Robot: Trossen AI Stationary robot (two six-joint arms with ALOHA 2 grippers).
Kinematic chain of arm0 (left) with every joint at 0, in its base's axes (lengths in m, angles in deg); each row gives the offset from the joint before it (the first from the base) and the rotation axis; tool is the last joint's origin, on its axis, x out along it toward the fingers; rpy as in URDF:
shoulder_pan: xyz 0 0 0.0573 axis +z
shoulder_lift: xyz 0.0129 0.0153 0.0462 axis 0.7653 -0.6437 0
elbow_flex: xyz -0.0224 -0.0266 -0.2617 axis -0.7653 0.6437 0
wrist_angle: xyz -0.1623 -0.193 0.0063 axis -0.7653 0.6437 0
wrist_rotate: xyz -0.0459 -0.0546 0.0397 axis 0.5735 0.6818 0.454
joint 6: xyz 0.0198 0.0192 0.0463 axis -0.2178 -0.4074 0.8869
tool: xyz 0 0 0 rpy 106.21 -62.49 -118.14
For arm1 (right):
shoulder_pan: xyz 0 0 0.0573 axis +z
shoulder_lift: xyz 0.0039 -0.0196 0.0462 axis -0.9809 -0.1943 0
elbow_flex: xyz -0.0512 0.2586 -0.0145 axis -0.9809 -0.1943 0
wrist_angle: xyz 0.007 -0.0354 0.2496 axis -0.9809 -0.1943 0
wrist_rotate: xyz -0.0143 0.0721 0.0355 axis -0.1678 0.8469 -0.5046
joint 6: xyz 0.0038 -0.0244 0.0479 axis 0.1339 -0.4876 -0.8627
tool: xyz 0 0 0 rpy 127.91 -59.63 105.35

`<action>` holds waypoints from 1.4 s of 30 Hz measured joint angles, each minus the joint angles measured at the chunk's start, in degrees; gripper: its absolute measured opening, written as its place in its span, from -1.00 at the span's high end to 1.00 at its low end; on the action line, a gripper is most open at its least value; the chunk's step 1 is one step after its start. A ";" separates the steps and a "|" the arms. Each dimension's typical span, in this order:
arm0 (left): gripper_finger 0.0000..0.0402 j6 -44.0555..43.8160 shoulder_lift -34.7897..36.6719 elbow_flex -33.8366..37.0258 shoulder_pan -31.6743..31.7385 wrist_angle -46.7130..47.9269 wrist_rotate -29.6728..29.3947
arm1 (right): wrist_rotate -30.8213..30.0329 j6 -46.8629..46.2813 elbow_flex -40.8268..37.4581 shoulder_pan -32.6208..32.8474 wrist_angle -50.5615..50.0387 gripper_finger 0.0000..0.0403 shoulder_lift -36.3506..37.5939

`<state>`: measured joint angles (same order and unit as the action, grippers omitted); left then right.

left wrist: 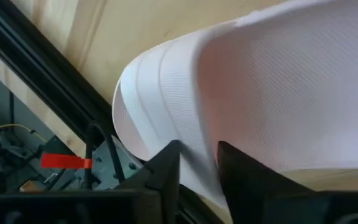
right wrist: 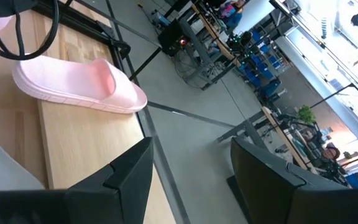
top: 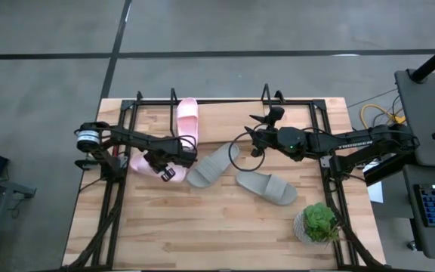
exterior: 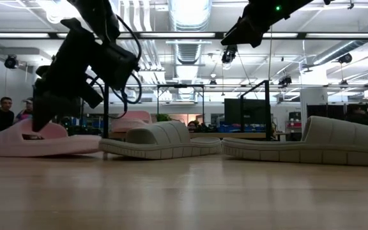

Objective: Pick and place slides into the shelf
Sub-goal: Put the pink slides on the shelf

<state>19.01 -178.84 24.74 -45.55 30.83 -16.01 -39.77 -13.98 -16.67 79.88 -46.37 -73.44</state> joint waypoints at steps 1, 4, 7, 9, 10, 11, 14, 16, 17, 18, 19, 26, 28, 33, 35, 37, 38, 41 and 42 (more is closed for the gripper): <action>0.65 0.03 0.00 0.16 0.00 0.01 -0.09 | 0.02 0.01 -0.03 0.00 0.00 -0.02 0.00; 0.81 2.75 0.11 0.61 -0.32 0.04 -0.10 | 0.02 0.01 -0.09 0.02 -0.16 -0.02 0.00; 0.96 8.50 0.13 0.92 -1.35 0.52 -0.65 | 0.00 0.04 -0.19 0.02 -0.20 -0.02 0.00; 0.97 11.40 0.13 0.88 -1.98 0.56 -0.62 | 0.00 0.02 -0.26 0.01 -0.20 -0.02 0.00; 0.97 12.77 0.13 0.69 -2.24 0.92 -0.60 | 0.01 0.01 -0.32 0.02 -0.21 -0.02 0.00; 0.98 13.90 0.13 0.44 -2.52 1.46 -0.59 | 0.00 0.01 -0.33 0.01 -0.21 -0.02 0.00; 0.99 16.86 0.24 -0.62 -3.40 4.78 -0.64 | 0.00 0.04 -0.42 0.01 -0.20 -0.02 0.00; 0.99 18.04 0.85 -1.46 -3.84 7.21 -0.70 | 0.00 0.06 -0.42 0.01 -0.20 -0.02 0.00; 0.99 18.14 1.13 -1.98 -4.04 8.31 -0.68 | 0.00 0.06 -0.42 0.01 -0.20 -0.02 0.02; 0.99 18.18 1.69 -2.31 -4.17 9.13 -0.68 | 0.00 0.06 -0.42 0.02 -0.20 -0.02 0.00; 0.99 18.18 2.09 -2.75 -4.39 9.93 -0.59 | 0.00 0.08 -0.42 0.02 -0.20 -0.02 0.02; 1.00 20.74 6.81 -6.75 -6.53 10.77 -0.88 | -0.02 0.23 -0.42 0.02 -0.17 -0.02 0.00; 1.00 20.74 8.25 -8.04 -7.26 10.72 -1.62 | -0.04 0.43 -0.42 0.01 -0.17 -0.02 0.01; 1.00 20.70 11.95 -10.78 -9.46 10.32 -3.67 | -0.18 0.49 -0.42 0.02 -0.15 -0.02 0.02; 1.00 20.70 13.23 -11.63 -10.41 10.05 -3.80 | -0.18 0.52 -0.42 0.02 -0.15 -0.02 0.02; 1.00 20.80 14.64 -12.11 -11.38 9.57 -4.66 | -0.20 0.61 -0.42 0.01 -0.15 -0.02 0.01; 1.00 20.81 15.10 -12.29 -11.82 9.07 -4.78 | -0.18 0.65 -0.42 0.02 -0.15 -0.02 0.00; 1.00 20.72 16.26 -12.62 -13.26 6.41 -4.78 | -0.20 1.23 -0.42 0.01 -0.10 -0.02 0.02; 1.00 20.72 16.63 -12.64 -13.83 5.63 -4.88 | -0.20 1.37 -0.42 0.01 -0.06 -0.02 0.02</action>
<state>39.73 -162.21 12.11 -59.38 36.47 -20.88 -39.97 -12.60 -17.08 79.88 -46.43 -73.42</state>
